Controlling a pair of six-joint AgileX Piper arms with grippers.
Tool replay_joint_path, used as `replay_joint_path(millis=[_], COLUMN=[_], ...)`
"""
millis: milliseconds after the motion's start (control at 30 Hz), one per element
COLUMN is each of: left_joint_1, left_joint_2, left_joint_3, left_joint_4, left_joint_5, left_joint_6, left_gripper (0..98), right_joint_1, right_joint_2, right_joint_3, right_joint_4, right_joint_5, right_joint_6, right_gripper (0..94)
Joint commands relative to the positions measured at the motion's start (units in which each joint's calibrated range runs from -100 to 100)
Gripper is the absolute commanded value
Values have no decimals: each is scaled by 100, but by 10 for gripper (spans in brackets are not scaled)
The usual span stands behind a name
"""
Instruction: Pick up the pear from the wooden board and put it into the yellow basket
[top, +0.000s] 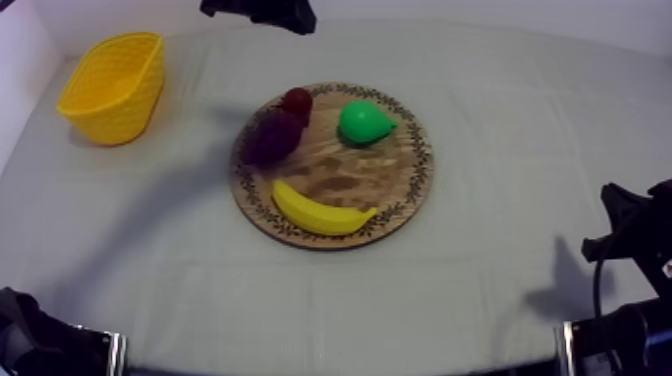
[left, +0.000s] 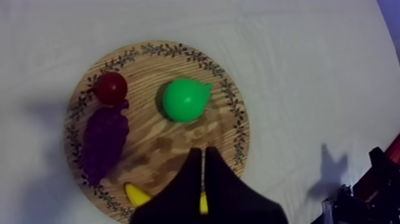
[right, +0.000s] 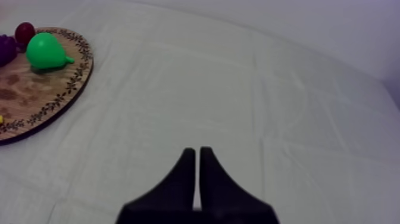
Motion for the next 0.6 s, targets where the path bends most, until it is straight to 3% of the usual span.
replay_joint_path(millis=[0, 333, 433, 567], left_joint_1=[50, 82, 95, 155], left_joint_2=[513, 1299, 1444, 1675], left_joint_3=[-1007, -2053, -2181, -2447], left_joint_4=[-34, 98, 93, 95], left_joint_5=[420, 767, 744, 725], left_joint_6=[-1, -137, -463, -1245], left_gripper=[0, 0, 0, 0], right_joint_1=[0, 0, 0, 0], right_joint_2=[-2, -2, -2, -2], right_joint_3=[0, 0, 0, 0], right_joint_4=[-1, -1, -1, -1], right_joint_5=[1, 1, 1, 1], right_joint_6=[2, 2, 2, 2], right_gripper=[4, 4, 4, 4])
